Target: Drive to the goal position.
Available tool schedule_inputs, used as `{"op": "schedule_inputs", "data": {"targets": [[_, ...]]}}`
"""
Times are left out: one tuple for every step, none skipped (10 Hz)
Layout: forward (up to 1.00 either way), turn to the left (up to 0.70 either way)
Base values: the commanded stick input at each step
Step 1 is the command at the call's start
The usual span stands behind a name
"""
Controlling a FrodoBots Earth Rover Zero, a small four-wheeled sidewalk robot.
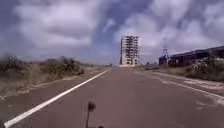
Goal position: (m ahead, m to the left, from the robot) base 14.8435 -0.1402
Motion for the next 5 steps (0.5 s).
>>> {"op": "schedule_inputs", "data": {"targets": [[1.0, 0.0], [1.0, 0.0], [1.0, 0.0], [1.0, 0.0], [1.0, 0.0]]}}
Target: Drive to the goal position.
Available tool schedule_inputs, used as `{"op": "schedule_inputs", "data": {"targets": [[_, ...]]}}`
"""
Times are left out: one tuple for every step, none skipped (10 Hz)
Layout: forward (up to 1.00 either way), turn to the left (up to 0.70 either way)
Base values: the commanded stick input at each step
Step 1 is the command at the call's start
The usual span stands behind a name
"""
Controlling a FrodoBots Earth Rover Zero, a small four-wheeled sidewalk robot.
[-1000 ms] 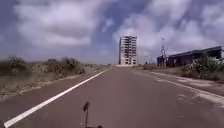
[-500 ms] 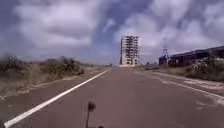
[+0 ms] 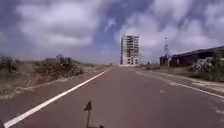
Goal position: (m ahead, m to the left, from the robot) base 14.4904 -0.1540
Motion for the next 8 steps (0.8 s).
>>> {"op": "schedule_inputs", "data": {"targets": [[1.0, 0.0], [1.0, 0.0], [1.0, 0.0], [1.0, 0.0], [1.0, 0.0], [1.0, 0.0], [1.0, 0.0], [1.0, 0.0]]}}
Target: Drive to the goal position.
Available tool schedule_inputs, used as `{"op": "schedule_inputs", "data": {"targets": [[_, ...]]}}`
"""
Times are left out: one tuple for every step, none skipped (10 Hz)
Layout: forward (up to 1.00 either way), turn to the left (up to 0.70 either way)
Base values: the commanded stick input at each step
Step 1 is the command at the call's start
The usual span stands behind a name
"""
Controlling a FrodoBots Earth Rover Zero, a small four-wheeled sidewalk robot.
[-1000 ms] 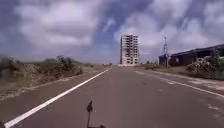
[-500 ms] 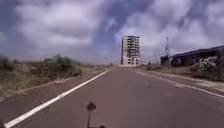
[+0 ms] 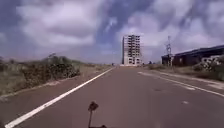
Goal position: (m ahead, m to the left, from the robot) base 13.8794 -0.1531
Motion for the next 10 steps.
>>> {"op": "schedule_inputs", "data": {"targets": [[1.0, 0.0], [1.0, 0.0], [1.0, 0.0], [1.0, 0.0], [1.0, 0.0], [1.0, 0.0], [1.0, 0.0], [1.0, 0.0], [1.0, 0.0], [1.0, 0.0]]}}
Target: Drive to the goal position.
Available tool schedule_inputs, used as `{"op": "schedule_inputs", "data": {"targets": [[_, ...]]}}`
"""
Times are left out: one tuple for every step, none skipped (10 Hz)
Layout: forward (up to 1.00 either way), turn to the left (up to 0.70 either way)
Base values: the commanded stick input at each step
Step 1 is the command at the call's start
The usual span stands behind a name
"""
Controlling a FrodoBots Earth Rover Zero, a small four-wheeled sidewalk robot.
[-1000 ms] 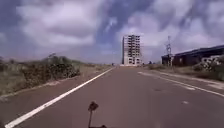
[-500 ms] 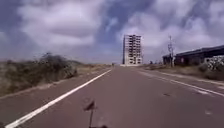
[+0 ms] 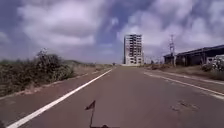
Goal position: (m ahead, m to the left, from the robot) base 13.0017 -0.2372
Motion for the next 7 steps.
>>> {"op": "schedule_inputs", "data": {"targets": [[1.0, 0.0], [1.0, -0.4], [1.0, -0.4], [1.0, -0.23], [1.0, -0.02], [1.0, 0.0], [1.0, 0.0]]}}
